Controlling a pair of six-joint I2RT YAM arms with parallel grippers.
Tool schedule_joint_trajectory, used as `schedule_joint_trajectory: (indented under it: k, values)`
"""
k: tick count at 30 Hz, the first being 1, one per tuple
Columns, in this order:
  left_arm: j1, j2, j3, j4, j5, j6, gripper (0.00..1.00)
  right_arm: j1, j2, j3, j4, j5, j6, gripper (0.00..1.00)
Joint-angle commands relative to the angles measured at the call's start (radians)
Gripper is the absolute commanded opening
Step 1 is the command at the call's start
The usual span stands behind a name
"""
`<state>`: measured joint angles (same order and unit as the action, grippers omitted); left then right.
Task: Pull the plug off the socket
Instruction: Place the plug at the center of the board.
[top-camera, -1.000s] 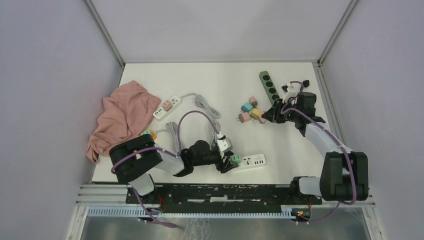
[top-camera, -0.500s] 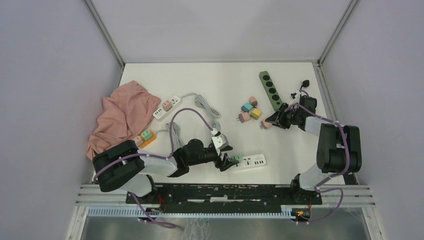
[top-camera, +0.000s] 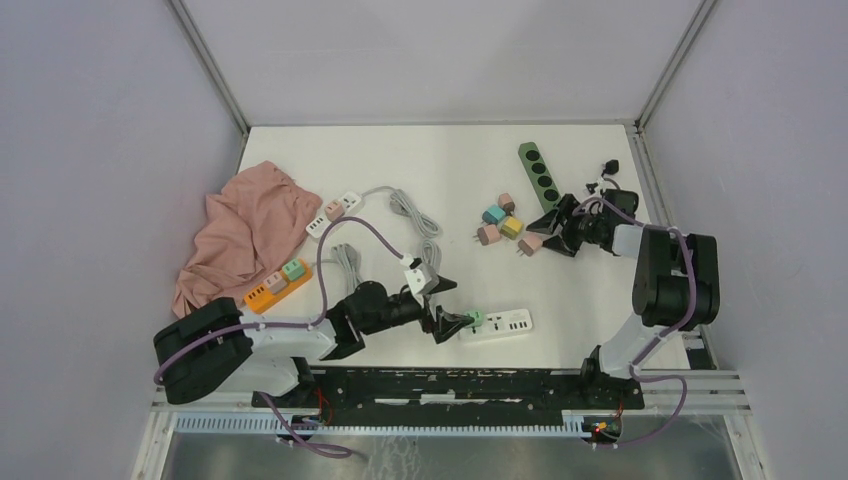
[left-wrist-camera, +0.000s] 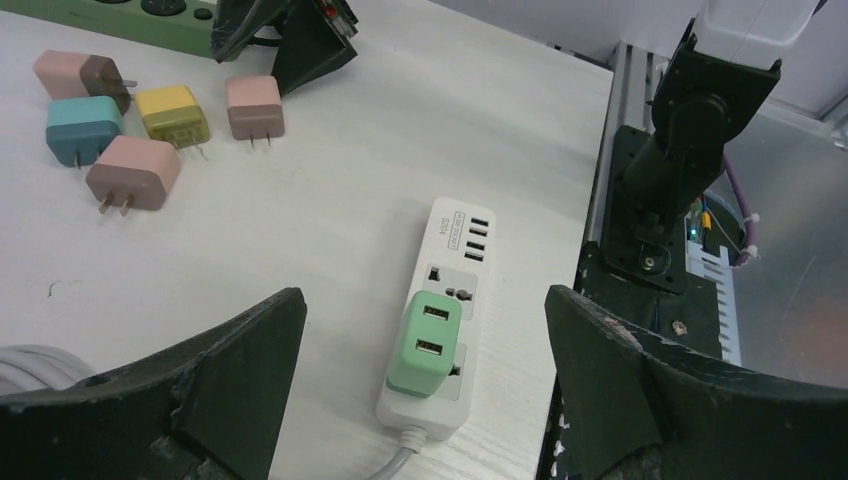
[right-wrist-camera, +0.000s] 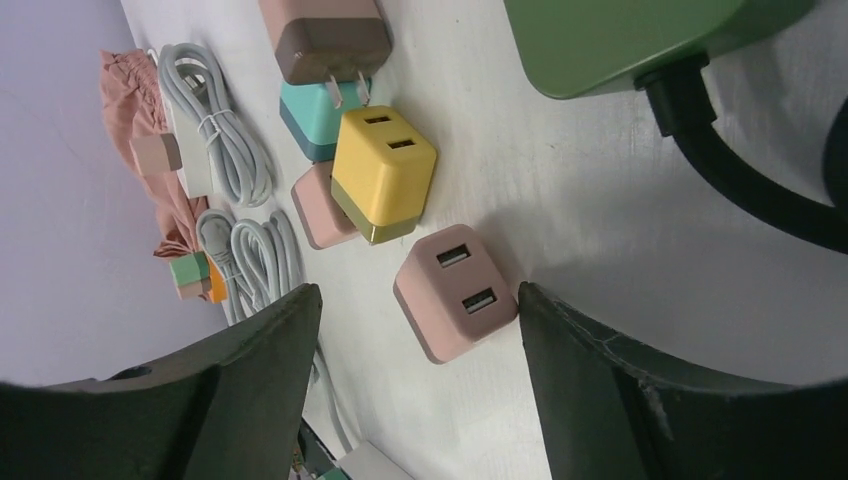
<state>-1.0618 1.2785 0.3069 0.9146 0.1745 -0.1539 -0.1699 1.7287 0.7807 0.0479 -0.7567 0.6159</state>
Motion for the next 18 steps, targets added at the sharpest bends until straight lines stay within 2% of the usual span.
schedule_joint_trajectory:
  k: [1,8,14,18]
  values:
    - [0.005,-0.059,-0.016,0.054,-0.042,-0.076,0.98,-0.030,-0.082,0.059,-0.023,-0.022,-0.059,0.79]
    - [0.013,-0.107,-0.025,0.052,-0.036,-0.135,0.99,-0.053,-0.170,0.126,-0.221,-0.030,-0.302,0.78]
    - [0.016,-0.123,-0.065,0.103,-0.055,-0.168,0.99,-0.056,-0.255,0.183,-0.410,-0.276,-0.554,0.78]
    - [0.017,-0.118,-0.070,0.102,-0.054,-0.170,0.99,-0.056,-0.340,0.181,-0.472,-0.412,-0.661,0.77]
